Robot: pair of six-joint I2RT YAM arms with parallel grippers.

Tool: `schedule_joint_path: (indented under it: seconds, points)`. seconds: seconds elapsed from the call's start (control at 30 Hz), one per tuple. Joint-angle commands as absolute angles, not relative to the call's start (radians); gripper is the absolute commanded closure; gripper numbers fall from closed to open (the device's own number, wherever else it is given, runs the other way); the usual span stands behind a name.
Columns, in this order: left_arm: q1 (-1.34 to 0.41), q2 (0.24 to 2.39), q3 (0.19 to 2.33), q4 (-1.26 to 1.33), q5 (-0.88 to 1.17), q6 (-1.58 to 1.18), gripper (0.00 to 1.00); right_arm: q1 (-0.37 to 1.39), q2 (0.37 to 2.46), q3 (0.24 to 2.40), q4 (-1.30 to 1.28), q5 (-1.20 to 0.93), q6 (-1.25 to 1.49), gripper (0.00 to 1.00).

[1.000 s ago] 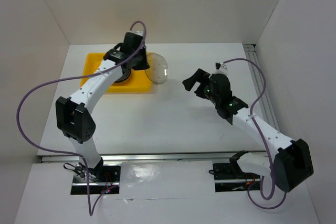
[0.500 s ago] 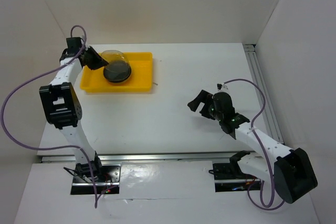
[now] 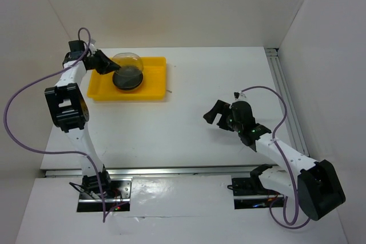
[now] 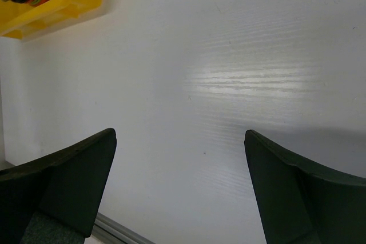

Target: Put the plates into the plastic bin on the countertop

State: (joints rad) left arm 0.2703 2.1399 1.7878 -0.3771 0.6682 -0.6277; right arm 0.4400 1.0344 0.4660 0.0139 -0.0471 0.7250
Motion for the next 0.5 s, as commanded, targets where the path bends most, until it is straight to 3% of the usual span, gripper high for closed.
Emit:
schedule_joint_path:
  seconds: [0.0,0.17,0.23,0.27,0.47]
  points:
    - [0.287,2.149,1.804,-0.386,0.7,-0.604,0.88,0.437,1.011,0.514,0.032,-0.046,0.687,0.0]
    - [0.296,2.115,1.781,-0.387,0.678,-0.604,0.85,0.437,0.989,0.505,0.023,-0.046,0.687,0.0]
    - [0.305,2.106,1.772,-0.387,0.678,-0.604,0.77,0.437,0.989,0.505,0.023,-0.046,0.687,0.0]
    - [0.305,2.097,1.761,-0.387,0.667,-0.604,0.68,0.437,0.989,0.496,0.032,-0.046,0.696,0.0]
    - [0.305,2.088,1.74,-0.387,0.667,-0.604,0.51,0.437,0.97,0.495,0.023,-0.046,0.696,0.0]
